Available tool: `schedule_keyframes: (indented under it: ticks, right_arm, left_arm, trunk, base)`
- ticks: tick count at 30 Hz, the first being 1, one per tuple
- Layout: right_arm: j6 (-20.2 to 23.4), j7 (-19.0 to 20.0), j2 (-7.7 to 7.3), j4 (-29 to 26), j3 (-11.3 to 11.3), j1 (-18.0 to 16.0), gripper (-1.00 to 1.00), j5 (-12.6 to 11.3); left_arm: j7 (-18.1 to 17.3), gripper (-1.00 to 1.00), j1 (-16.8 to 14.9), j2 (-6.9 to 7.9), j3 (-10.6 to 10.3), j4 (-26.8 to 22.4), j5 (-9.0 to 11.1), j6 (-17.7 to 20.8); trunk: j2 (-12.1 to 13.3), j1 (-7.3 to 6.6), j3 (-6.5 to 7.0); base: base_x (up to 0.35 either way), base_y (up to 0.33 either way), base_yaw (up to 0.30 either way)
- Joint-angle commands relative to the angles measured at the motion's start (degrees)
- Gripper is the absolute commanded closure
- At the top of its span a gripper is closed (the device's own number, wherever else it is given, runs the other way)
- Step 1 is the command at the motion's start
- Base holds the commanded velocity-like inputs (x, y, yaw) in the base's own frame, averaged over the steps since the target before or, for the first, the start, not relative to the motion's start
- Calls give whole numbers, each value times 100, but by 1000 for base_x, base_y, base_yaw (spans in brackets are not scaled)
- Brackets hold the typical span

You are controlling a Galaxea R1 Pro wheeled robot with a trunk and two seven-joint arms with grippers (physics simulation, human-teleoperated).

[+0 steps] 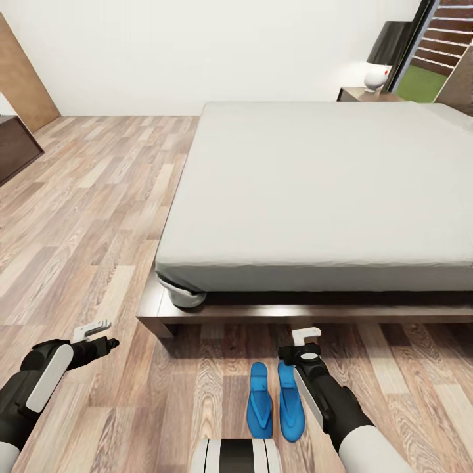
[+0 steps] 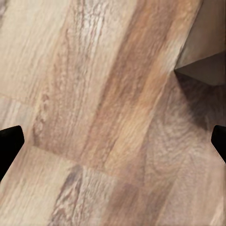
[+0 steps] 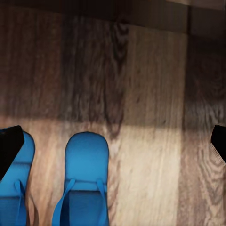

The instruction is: In the bedroom, move the book from the bed onto either nightstand, and place the two sandals side by side next to the bed.

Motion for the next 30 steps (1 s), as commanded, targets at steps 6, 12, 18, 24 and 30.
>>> schedule_keyframes:
  ticks: [6, 12, 18, 24, 30]
  right_arm:
    - [35, -35, -3, -5, 17, -2, -100, -10]
    - [35, -33, -3, -7, 23, -2, -100, -10]
    - [35, -33, -3, -6, 26, -2, -100, -6]
    - [36, -32, -2, -5, 26, -2, -100, -2]
    - [35, -33, -3, -7, 26, -2, -100, -1]
  left_arm:
    - [41, -100, -2, 1, 1, -6, 61, 19]
    - [40, -100, -2, 1, 3, -6, 61, 18]
    - [39, -100, -2, 1, 14, -23, 43, 14]
    - [39, -100, -2, 1, 16, -31, 24, 11]
    - [39, -100, -2, 1, 10, -23, 13, 11]
  trunk:
    - [7, -16, 130]
    - [15, -32, 262]
    - [16, -34, 285]
    - [16, -34, 285]
    - [16, -34, 285]
  base:
    - [0, 0, 0]
    - [0, 0, 0]
    - [0, 0, 0]
    - [0, -16, 0]
    - [0, -216, 0]
